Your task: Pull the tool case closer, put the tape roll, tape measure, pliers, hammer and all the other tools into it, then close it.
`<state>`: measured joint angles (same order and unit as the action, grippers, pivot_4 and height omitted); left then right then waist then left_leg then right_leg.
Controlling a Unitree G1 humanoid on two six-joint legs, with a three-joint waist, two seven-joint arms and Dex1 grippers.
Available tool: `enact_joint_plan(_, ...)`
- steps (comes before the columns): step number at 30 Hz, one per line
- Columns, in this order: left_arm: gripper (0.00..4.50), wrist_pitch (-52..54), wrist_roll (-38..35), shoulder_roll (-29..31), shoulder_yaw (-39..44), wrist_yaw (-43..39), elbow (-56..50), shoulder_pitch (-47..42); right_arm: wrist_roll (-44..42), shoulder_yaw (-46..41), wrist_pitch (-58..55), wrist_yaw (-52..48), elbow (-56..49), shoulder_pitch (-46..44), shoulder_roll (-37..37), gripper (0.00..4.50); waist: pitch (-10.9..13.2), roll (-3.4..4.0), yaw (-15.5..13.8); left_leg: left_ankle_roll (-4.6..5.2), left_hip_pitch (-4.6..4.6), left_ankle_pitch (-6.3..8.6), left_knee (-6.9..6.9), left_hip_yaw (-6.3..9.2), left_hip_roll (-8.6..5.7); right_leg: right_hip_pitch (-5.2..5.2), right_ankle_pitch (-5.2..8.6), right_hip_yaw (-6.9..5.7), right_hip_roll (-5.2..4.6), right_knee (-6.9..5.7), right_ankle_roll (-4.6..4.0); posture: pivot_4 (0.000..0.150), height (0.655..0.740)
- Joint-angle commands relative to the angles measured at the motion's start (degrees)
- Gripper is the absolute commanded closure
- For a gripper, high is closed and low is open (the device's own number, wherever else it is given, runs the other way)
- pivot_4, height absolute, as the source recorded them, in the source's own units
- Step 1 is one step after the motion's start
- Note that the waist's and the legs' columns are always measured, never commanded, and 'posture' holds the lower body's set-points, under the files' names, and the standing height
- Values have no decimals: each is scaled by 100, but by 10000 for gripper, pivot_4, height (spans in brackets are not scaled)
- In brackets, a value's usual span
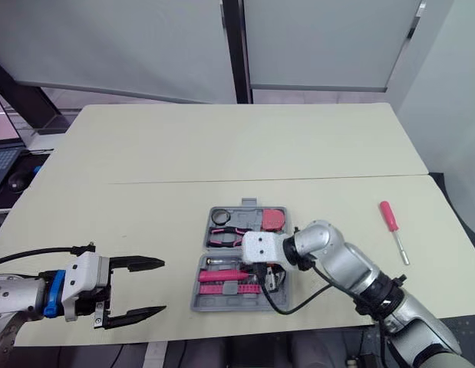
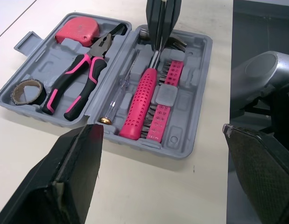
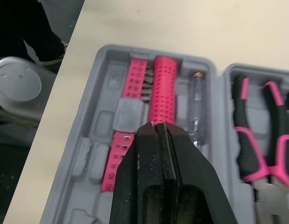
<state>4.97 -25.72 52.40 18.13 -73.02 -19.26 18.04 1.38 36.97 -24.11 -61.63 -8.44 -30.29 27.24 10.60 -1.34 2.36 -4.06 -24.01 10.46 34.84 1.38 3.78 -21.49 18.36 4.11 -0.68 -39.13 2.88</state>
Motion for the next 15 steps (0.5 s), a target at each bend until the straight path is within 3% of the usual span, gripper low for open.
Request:
enact_joint_plan(1, 0, 32, -62, 2, 7, 40, -161, -19, 199, 82, 163, 141, 128, -30, -181, 44778, -1, -1, -1, 0, 0, 0, 0, 0, 0, 0, 0, 0, 0, 0, 0, 1500, 7400)
enact_joint_plan(15, 0, 93, -52, -42, -5, 123, -220, 35, 1046, 466, 532, 189, 974, 22, -193, 44778, -8, -12, -5, 0, 14, 0, 0, 1, 0, 10, 0, -1, 0, 0, 0, 1500, 7400)
